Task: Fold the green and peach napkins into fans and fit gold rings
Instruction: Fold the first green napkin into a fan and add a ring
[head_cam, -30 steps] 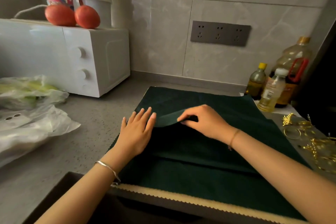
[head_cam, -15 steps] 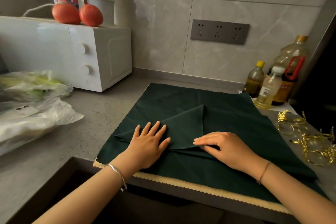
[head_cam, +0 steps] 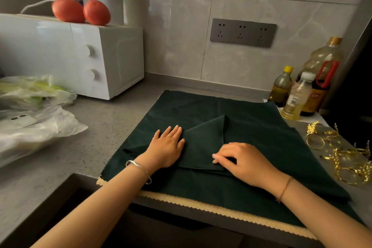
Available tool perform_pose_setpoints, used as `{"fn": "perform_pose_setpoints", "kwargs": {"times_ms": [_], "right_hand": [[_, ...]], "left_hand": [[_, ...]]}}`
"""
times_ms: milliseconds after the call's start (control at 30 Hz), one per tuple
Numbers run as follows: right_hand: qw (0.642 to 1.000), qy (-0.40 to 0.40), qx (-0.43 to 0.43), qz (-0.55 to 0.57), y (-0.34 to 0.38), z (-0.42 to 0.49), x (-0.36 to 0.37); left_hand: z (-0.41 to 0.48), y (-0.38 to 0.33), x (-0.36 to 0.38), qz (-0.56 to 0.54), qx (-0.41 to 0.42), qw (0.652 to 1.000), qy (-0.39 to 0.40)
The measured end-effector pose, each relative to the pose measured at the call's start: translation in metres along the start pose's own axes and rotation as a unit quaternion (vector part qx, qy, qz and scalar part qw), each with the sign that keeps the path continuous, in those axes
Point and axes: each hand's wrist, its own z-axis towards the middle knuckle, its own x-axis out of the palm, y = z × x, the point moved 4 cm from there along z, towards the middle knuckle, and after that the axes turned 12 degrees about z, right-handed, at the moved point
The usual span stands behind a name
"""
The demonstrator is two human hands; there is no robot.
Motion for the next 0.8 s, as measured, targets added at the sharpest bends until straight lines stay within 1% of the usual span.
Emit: {"fn": "perform_pose_setpoints", "kwargs": {"times_ms": [67,133,167,233,333,433,633,800], "right_hand": [[0.999,-0.027,0.017,0.011,0.004,0.018,0.001],[0.998,-0.058,0.007,0.03,0.008,0.041,0.006],[0.998,-0.053,0.001,0.034,0.009,0.054,0.012],[1.0,0.005,0.005,0.01,0.008,0.082,0.028],[0.993,0.096,0.034,-0.051,0.0,0.105,0.05],[0.988,0.136,0.066,-0.041,-0.016,0.105,0.059],[0.981,0.128,0.133,-0.06,-0.065,0.1,0.035],[0.972,0.095,0.198,-0.081,-0.096,0.1,0.016]], "left_hand": [[0.0,0.0,0.004,0.015,-0.002,1.0,-0.013],[0.0,0.0,0.004,0.027,-0.003,1.0,-0.015],[0.0,-0.001,0.004,0.033,-0.002,0.999,-0.013],[0.0,-0.002,0.004,0.043,-0.004,0.999,-0.012],[0.0,-0.002,0.005,0.046,-0.01,0.999,-0.012],[0.001,-0.002,0.006,0.046,-0.012,0.999,-0.011],[0.003,-0.002,0.007,0.045,-0.011,0.999,-0.004],[0.003,-0.002,0.005,0.041,-0.009,0.999,0.003]]}}
